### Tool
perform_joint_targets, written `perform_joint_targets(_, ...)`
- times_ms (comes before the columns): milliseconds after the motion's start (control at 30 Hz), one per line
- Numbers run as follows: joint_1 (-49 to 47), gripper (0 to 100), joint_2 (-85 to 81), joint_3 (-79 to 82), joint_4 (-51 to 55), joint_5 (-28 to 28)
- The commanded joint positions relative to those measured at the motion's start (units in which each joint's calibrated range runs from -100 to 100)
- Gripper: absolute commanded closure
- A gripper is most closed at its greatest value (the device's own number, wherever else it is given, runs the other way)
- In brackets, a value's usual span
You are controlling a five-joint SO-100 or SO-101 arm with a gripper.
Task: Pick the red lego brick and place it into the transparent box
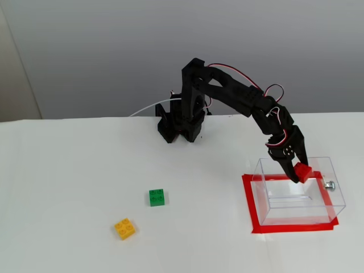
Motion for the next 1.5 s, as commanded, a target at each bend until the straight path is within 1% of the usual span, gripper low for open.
perform_joint_targets(0, -0.4, 98, 0.1, -2.9, -0.9, -0.2)
perform_joint_targets(133, -0.5, 98, 0.2, -2.9, -0.9, -0.2)
perform_joint_targets(167, -0.5, 97, 0.2, -2.9, -0.9, -0.2)
perform_joint_targets(233, -0.5, 92, 0.2, -2.9, -0.9, -0.2)
perform_joint_targets(367, -0.5, 77, 0.2, -2.9, -0.9, -0.3)
perform_joint_targets(467, -0.5, 74, 0.2, -2.9, -0.9, -0.3)
perform_joint_targets(800, -0.3, 75, -0.1, -2.9, -0.6, -0.3)
perform_joint_targets(900, 0.0, 85, -0.5, -2.9, -0.5, -0.3)
perform_joint_targets(967, 0.2, 94, -0.7, -2.9, -0.4, -0.2)
perform_joint_targets(1033, 0.3, 98, -0.9, -2.9, -0.2, -0.2)
perform_joint_targets(1300, 2.4, 99, -3.4, -2.9, -0.1, 0.2)
perform_joint_targets(1467, 6.5, 99, -7.8, -2.6, 0.0, 0.3)
